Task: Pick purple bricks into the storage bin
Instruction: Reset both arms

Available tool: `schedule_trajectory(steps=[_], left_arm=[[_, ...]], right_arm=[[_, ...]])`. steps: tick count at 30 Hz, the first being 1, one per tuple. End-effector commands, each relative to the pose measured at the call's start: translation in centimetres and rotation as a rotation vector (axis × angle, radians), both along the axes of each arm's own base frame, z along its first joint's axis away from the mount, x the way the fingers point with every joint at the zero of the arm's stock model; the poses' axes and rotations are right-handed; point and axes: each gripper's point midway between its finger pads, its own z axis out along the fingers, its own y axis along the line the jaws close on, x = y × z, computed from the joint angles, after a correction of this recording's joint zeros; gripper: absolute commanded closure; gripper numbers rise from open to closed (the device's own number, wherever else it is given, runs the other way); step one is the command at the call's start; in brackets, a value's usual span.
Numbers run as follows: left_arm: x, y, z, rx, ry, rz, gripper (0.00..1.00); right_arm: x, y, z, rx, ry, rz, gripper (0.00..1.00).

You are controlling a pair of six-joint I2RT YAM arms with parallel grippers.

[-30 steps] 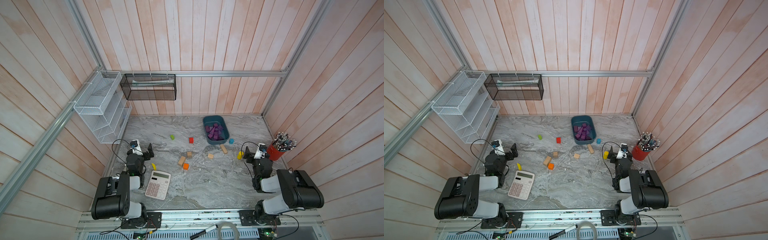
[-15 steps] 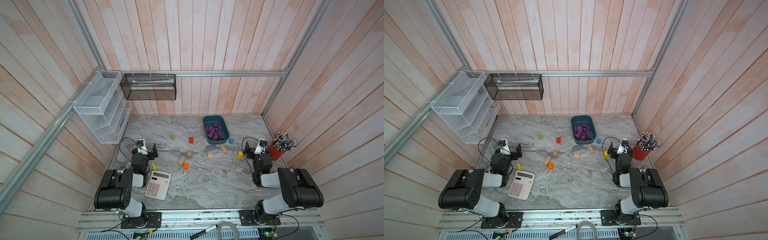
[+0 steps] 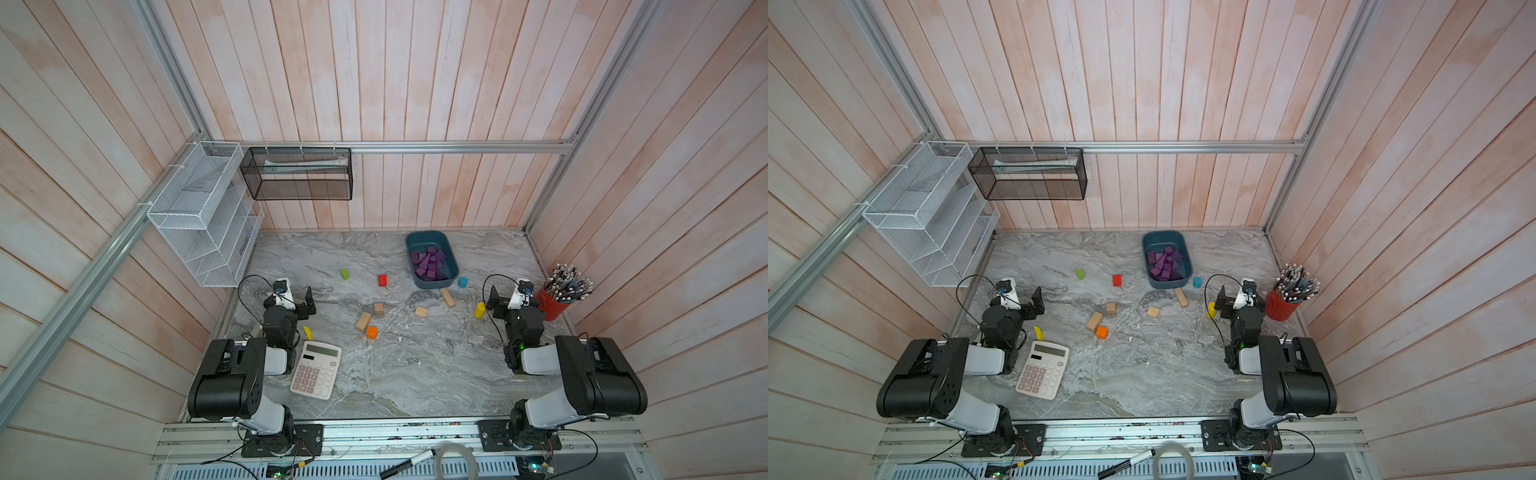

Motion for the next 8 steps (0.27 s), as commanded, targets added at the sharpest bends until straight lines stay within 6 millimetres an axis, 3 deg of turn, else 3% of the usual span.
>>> schedule_trajectory(steps=[1,8], left_arm=[[0.37,0.00,0.42,0.017,-0.011,0.003,0.00],[0.34,-0.01,0.48,0.018,-0.013,0.002,0.00]], right_arm=[[0.21,-0.39,-0.24,0.002,0.010,-0.015,0.02],[0.16,-0.36,-0.23,0.002,0.010,-0.013,0.02]])
